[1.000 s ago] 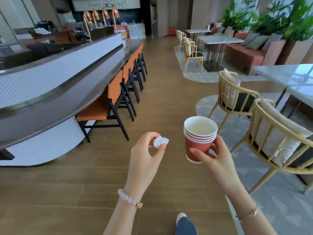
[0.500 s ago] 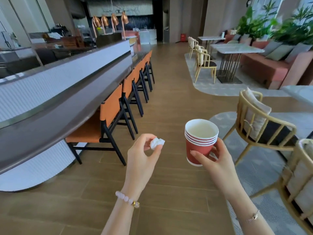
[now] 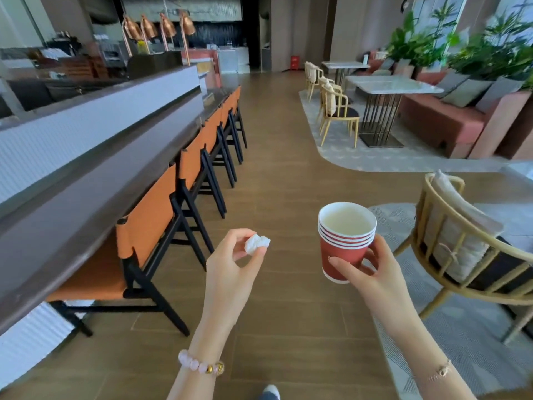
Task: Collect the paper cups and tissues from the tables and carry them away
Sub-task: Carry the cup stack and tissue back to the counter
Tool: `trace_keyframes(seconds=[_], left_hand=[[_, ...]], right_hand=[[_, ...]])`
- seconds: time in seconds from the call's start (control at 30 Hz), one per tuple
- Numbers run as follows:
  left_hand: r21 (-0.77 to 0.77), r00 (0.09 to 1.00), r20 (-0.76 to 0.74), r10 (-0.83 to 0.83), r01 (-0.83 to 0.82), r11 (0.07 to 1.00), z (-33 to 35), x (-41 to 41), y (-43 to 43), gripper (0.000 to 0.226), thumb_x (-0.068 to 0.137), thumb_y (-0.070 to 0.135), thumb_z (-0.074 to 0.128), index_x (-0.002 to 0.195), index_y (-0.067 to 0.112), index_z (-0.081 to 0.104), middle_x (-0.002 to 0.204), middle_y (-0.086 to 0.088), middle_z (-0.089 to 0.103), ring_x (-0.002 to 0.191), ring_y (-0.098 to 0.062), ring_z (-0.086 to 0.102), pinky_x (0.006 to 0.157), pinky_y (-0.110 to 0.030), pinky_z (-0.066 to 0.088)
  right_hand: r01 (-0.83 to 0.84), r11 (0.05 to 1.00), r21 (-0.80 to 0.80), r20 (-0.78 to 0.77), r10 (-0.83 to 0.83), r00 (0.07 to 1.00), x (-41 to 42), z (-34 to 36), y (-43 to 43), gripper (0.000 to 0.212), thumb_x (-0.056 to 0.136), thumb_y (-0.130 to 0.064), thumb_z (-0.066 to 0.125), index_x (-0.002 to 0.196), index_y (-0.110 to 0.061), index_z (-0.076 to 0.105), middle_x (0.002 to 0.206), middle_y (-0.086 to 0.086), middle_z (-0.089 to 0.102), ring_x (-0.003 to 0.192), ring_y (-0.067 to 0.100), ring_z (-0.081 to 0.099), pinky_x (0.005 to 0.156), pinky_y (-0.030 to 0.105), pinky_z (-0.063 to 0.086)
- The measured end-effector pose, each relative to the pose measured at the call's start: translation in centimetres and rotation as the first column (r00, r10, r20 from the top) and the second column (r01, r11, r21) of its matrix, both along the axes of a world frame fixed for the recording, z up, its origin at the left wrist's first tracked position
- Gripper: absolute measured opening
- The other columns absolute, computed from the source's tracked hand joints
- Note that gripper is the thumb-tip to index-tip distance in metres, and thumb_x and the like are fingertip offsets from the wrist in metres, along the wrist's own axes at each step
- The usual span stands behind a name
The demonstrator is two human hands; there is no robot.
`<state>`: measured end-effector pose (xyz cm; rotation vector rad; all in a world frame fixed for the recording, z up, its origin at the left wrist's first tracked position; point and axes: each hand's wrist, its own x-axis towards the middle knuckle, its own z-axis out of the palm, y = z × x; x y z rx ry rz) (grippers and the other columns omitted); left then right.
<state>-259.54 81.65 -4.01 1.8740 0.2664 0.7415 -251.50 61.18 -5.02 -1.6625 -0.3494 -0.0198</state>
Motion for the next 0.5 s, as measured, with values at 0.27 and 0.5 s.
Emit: trace_keyframes(seconds=[0.27,0.5], left_hand=[[0.024,0.997,0.017,-0.078,0.077,0.997,2.2,17.3,9.1,0.015,0.085,0.022,0.068,0.091,0.033,0.061,0.094,0.023,0.065,0.095,0.004,0.06,0.079,-0.006,0.044],[0.062,0.995,-0.007,-0.101,0.101,0.993,2.2,29.2,14.3,0.016,0.085,0.02,0.067,0.093,0.032,0.061,0.094,0.024,0.064,0.096,0.003,0.06,0.08,-0.006,0.043]], right_hand=[[0.06,0.998,-0.005,0.008,-0.06,0.998,16.0,2.0,8.8,0.053,0.069,-0.022,0.081,0.112,-0.038,0.054,0.103,-0.016,0.067,0.095,-0.007,0.06,0.078,0.016,0.046],[0.072,0.997,0.027,0.003,-0.072,0.997,28.0,1.6,14.2,0.058,0.068,-0.021,0.082,0.119,-0.03,0.054,0.106,-0.012,0.067,0.096,-0.003,0.062,0.081,0.02,0.048]])
